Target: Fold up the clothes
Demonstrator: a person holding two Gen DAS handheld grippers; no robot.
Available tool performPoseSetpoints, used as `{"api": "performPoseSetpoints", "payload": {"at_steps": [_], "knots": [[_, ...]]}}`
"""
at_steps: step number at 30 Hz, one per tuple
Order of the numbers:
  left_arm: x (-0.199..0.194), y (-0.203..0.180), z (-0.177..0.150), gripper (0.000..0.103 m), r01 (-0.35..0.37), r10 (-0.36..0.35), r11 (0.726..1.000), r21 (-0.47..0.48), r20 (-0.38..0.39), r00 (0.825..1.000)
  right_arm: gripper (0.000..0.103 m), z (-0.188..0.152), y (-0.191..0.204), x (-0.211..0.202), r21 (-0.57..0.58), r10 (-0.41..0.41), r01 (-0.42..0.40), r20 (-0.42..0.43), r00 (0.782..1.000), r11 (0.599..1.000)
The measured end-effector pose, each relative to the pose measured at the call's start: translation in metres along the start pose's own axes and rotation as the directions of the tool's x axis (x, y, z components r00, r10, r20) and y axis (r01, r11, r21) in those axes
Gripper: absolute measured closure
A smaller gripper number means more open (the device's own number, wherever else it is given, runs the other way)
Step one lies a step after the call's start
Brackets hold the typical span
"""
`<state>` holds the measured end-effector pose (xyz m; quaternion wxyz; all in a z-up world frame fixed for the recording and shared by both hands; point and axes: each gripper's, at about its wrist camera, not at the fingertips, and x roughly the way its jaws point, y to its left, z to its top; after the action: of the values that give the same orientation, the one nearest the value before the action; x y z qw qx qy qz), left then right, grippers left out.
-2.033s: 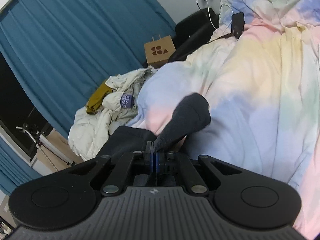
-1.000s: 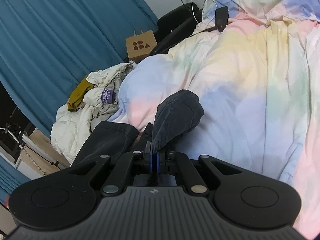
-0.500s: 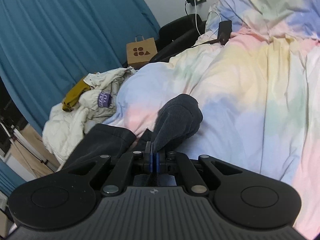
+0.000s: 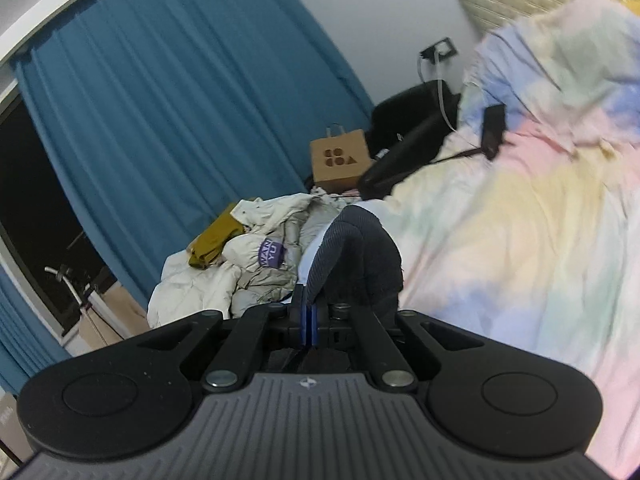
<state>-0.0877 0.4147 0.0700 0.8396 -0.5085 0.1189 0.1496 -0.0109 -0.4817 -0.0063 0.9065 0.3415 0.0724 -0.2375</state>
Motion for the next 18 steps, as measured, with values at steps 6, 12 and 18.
{"api": "performPoseSetpoints", "payload": {"at_steps": [6, 12, 18], "knots": [[0.078, -0.068, 0.005, 0.099, -0.021, 0.020, 0.985, 0.169, 0.007, 1.000, 0.101, 0.017, 0.052, 0.070, -0.067, -0.028, 0.026, -0.034, 0.999, 0.997], [0.203, -0.117, 0.001, 0.099, -0.094, 0.096, 0.962, 0.257, 0.003, 0.995, 0.101, 0.005, 0.115, 0.183, -0.153, -0.071, 0.054, -0.105, 0.992, 0.987], [0.346, -0.135, -0.019, 0.098, -0.220, 0.233, 0.927, 0.305, -0.008, 0.972, 0.101, -0.045, 0.165, 0.311, -0.289, -0.184, 0.135, -0.152, 0.971, 0.948]]}}
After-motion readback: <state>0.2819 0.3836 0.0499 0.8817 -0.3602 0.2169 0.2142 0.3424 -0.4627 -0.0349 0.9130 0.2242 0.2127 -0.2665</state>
